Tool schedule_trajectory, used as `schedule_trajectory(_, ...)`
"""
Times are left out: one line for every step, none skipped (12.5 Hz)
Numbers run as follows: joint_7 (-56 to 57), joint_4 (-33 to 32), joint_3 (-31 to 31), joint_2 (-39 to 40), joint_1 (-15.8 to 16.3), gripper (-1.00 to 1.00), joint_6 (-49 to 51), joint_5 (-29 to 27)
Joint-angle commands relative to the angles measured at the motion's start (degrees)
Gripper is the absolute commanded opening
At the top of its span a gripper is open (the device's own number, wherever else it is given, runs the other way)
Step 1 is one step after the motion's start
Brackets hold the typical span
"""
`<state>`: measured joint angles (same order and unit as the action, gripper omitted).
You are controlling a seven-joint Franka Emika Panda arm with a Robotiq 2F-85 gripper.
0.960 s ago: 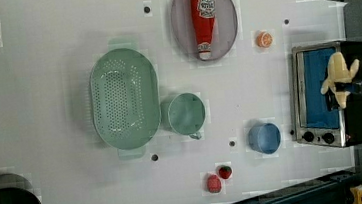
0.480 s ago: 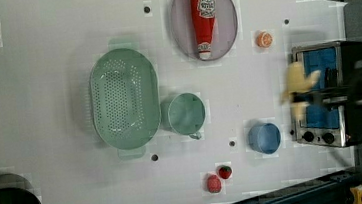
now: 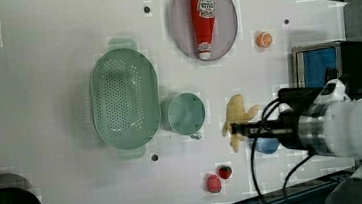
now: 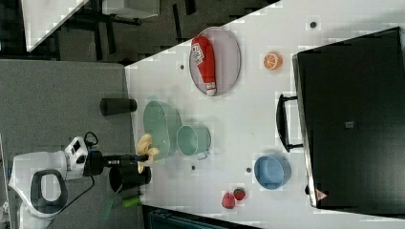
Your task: Pick Banana and place it in mug.
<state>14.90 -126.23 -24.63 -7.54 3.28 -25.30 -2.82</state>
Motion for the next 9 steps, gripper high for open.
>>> schedule_trajectory(-12.48, -3.32, -0.55, 3.92, -1.54, -0.57, -10.99, -0.56)
schedule_trajectory(-12.97, -4.19, -0.60, 5.48, -1.54, -0.57, -12.60, -0.57)
schedule_trajectory(-13.01, -4.85, -0.41, 8.43, -1.57, -0.57, -14.44, -0.56)
schedule_trajectory(-13.01, -4.91, -0.33, 11.47, -1.61, -0.57, -16.62, -0.56)
schedule_trajectory(-13.01, -5.08, -0.33, 12.90, -1.61, -0.51, -18.03, -0.55)
schedule_trajectory(-13.01, -5.63, -0.32, 14.00, -1.62, -0.32, -19.51, -0.55)
schedule_trajectory(-13.01, -6.32, -0.18, 14.83, -1.66, -0.08, -22.07, -0.40)
schedule_trajectory(-13.01, -7.09, -0.17, 15.16, -1.65, 0.16, -24.17, -0.36)
schedule_trajectory(-13.01, -7.91, -0.17, 15.20, -1.66, 0.38, -25.60, -0.36)
